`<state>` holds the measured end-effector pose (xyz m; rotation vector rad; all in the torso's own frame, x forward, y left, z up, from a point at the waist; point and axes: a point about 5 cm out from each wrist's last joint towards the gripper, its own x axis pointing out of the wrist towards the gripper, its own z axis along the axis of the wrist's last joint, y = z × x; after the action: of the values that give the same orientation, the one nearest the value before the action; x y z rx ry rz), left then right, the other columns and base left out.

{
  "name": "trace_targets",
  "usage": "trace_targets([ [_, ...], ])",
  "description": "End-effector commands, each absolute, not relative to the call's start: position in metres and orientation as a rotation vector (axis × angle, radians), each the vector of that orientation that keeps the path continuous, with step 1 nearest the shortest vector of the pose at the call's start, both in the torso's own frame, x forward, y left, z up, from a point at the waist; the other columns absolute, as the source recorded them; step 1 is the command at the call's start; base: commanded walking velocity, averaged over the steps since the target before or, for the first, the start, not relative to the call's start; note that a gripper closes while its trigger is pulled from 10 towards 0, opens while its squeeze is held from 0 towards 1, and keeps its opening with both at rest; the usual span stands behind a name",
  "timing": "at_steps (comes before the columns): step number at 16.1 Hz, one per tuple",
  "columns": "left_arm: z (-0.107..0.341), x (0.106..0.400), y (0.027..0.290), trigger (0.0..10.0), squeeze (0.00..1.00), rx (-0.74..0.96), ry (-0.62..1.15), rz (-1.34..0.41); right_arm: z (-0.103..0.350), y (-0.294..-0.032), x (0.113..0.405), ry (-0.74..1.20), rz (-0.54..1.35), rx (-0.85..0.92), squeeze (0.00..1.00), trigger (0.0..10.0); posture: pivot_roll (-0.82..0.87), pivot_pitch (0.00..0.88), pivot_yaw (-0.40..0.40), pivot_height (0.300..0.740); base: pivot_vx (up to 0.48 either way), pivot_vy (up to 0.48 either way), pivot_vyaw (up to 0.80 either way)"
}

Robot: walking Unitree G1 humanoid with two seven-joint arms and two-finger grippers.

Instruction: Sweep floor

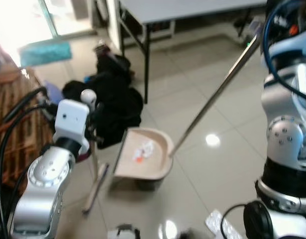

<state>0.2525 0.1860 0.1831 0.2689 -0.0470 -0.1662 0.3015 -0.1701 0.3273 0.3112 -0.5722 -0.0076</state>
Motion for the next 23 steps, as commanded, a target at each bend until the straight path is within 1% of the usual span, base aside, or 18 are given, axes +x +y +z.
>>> trace_targets([
  [1, 0.186, 0.251, 0.181, 10.0, 0.00, 0.262, -0.068, -0.177, 0.331, -0.181, 0.298, -0.595, -0.052, 0.300, 0.00, 10.0, 0.20, 0.121, -0.015, 0.740, 0.000, 0.000, 0.00],
  [9, 0.184, 0.248, 0.180, 10.0, 0.00, 0.257, -0.053, -0.184, 0.328, -0.183, 0.306, -0.614, -0.083, 0.293, 0.00, 10.0, 0.20, 0.130, -0.018, 0.740, 0.000, 0.000, 0.00],
  [19, 0.182, 0.234, 0.185, 10.0, 0.00, 0.268, -0.024, -0.171, 0.313, -0.167, 0.344, -0.668, -0.091, 0.237, 0.00, 10.0, 0.25, 0.168, -0.043, 0.740, 0.000, 0.000, 0.00],
  [21, 0.179, 0.230, 0.185, 10.0, 0.00, 0.248, -0.004, -0.163, 0.314, -0.162, 0.348, -0.671, -0.081, 0.278, 0.00, 10.0, 0.23, 0.173, -0.051, 0.740, 0.000, 0.000, 0.00],
  [23, 0.177, 0.231, 0.180, 10.0, 0.00, 0.229, 0.005, -0.177, 0.315, -0.162, 0.346, -0.675, -0.087, 0.326, 0.00, 10.0, 0.22, 0.170, -0.046, 0.740, 0.000, 0.000, 0.00],
])
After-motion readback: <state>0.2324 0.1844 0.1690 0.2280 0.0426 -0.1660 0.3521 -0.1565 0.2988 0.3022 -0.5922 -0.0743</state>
